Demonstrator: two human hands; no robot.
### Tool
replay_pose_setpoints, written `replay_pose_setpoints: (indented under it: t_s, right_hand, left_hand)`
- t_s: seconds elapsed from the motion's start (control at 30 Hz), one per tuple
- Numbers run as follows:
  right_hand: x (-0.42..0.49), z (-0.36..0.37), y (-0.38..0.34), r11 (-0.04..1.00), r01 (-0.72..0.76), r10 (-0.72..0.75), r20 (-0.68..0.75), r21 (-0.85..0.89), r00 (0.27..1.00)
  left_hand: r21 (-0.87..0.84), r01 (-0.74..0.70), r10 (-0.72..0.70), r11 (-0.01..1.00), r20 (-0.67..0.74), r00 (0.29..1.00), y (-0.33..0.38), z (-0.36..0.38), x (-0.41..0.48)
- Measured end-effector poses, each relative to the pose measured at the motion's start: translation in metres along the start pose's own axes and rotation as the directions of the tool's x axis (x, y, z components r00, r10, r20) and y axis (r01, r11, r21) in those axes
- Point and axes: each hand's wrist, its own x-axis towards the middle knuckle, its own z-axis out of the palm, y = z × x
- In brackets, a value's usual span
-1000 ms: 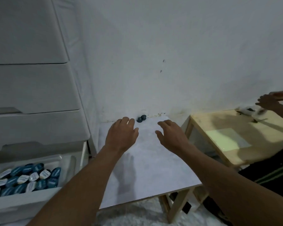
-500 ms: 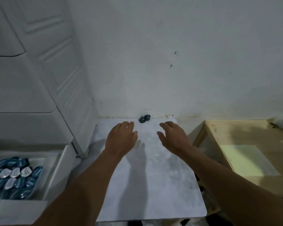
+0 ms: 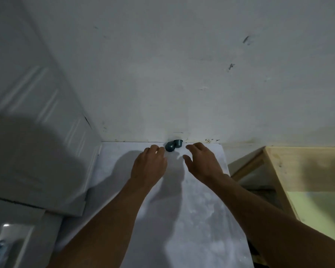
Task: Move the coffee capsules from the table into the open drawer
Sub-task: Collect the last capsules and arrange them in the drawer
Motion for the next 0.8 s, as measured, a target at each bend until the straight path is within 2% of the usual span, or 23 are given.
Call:
replay_pose_setpoints:
  t_s: [0.27,0.8]
  right_hand:
    - [0.065,0.036,0.010,0.998,-0.021,0.019,0.028,0.062,0.999]
    - [0.083,0.064,0.027,0.982,-0.075,0.070,0.033,0.174,0.997]
  left_hand:
    - [-0.160,0.121,-0.088,0.980,0.198,0.976,-0.005,0.046,0.051]
    - [-0.290,0.150,-0.087,0.945,0.220,0.972,-0.007,0.082,0.071]
